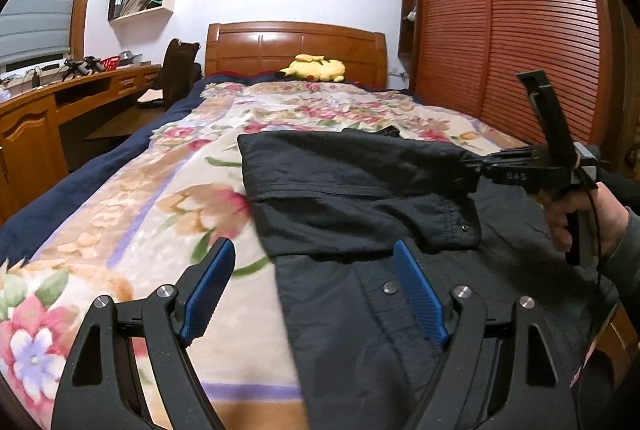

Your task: Fold large clothes

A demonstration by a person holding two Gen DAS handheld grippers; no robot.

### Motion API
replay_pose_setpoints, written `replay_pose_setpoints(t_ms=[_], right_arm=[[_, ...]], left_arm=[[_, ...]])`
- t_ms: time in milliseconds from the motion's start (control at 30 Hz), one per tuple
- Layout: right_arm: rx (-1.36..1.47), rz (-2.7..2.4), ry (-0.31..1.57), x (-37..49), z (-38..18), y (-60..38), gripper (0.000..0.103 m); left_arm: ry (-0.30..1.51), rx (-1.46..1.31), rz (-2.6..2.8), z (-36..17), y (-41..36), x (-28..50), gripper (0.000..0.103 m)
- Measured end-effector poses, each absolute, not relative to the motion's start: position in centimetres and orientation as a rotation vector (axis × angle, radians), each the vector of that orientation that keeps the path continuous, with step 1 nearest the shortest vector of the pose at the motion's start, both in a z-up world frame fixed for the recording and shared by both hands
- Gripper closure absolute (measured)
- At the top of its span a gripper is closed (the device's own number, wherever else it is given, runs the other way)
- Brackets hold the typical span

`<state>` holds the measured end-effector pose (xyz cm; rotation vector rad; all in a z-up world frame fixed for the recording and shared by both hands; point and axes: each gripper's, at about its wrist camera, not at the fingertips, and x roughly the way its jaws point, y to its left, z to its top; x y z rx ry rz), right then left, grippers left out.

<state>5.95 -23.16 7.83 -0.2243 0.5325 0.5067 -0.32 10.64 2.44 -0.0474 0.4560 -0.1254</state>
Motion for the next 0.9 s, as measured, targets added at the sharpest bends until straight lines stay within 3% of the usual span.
replay_pose_setpoints(t_ms=[367, 500, 900], right_arm=[[-0.184, 0.372, 0.513, 2.2, 8.0, -29.2, 0.095], [-0.190, 0.321, 0.512, 1.0, 8.4, -29.5, 0.095], [-0.247, 0.150, 0.545, 2.2, 8.9, -29.6, 0.095]], left_arm=[[0.435, -0.058, -0.174, 3.2, 8.7, -0.2, 0.016], [0.417, -0.068, -0.179, 3.5, 8.5, -0.5, 0.000], [0.400, -0.039, -0.201, 4.0, 6.4, -0.6, 0.000]])
